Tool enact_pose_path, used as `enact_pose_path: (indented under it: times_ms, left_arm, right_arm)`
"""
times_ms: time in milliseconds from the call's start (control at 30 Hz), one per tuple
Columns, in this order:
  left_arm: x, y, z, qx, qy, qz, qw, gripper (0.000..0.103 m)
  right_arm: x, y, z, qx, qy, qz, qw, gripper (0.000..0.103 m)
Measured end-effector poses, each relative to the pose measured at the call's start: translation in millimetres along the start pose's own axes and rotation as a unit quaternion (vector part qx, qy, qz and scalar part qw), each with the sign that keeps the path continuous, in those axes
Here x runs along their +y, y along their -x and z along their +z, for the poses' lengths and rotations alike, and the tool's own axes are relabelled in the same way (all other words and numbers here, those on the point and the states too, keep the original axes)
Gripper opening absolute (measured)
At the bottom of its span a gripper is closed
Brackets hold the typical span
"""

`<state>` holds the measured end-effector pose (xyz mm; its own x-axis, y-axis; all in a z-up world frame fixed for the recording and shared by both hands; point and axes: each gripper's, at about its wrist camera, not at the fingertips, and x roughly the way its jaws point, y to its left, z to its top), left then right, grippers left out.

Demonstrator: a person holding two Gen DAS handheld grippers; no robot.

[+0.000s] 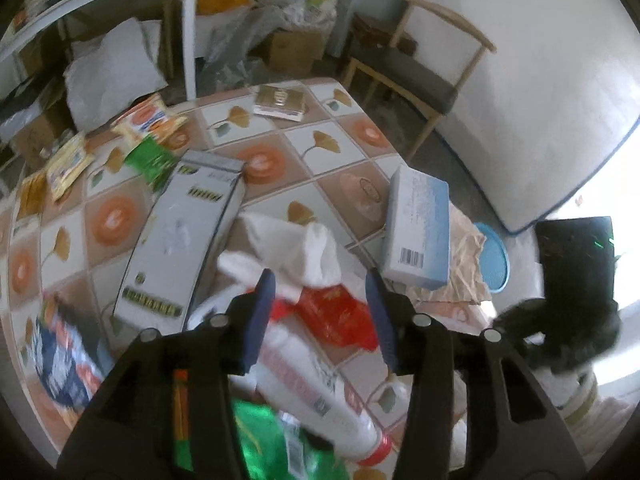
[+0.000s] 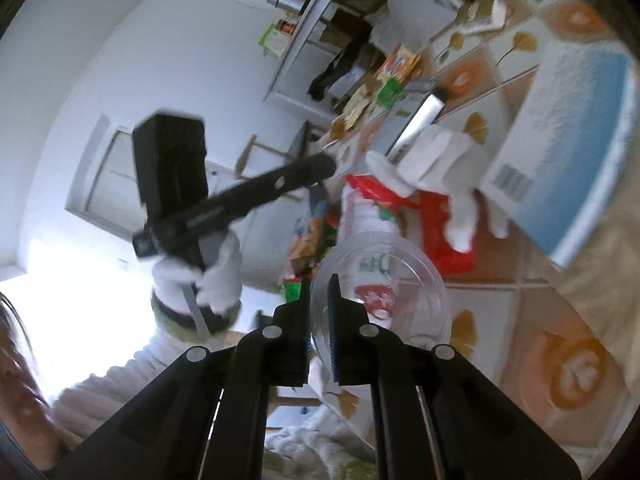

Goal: Collect trash
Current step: 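Carry the cup and white bag over the blue wastebasket with both grippers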

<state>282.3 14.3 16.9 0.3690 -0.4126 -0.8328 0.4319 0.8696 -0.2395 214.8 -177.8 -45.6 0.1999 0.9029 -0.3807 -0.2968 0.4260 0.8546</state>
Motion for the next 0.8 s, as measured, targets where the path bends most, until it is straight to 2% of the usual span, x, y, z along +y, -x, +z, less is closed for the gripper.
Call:
enact_pose_path:
  times_ms: [133, 200, 300, 333, 433, 500, 567, 800]
  left_arm:
    - [-14, -31, 19, 0.037, -0.034, 0.027, 0.9984, 0.045]
    - [-23, -52, 24, 0.060, -0.066, 0.059, 0.9942, 0.045]
    - [-26, -74, 24, 0.091, -0.088, 0.087, 0.9882, 0.043]
    - [-26, -78, 23, 0.099, -0.091, 0.091, 0.9867, 0.040]
    - [-27, -89, 21, 0.117, -0.099, 0.102, 0.9829, 0.021]
    - [-27, -90, 19, 0.116, -0.106, 0.102, 0.9823, 0.010]
    - [-29, -86, 18, 0.103, -0.118, 0.108, 0.9817, 0.005]
    - [-38, -39, 24, 0.033, -0.133, 0.126, 0.9825, 0.004]
  right_arm:
    - [3, 21, -16, -0.021, 0.005, -0.027, 0.999, 0.008]
    - [3, 28, -21, -0.028, 0.005, -0.033, 0.999, 0.008]
    - [4, 39, -29, -0.041, 0.004, -0.038, 0.998, 0.008]
    - [3, 42, -31, -0.045, 0.002, -0.037, 0.998, 0.008]
    - [0, 49, -35, -0.056, -0.004, -0.039, 0.998, 0.008]
    - [-2, 53, -39, -0.063, -0.009, -0.042, 0.997, 0.008]
    - [-5, 54, -41, -0.067, -0.016, -0.043, 0.997, 0.008]
    - [-5, 59, -48, -0.080, -0.021, -0.052, 0.995, 0.008]
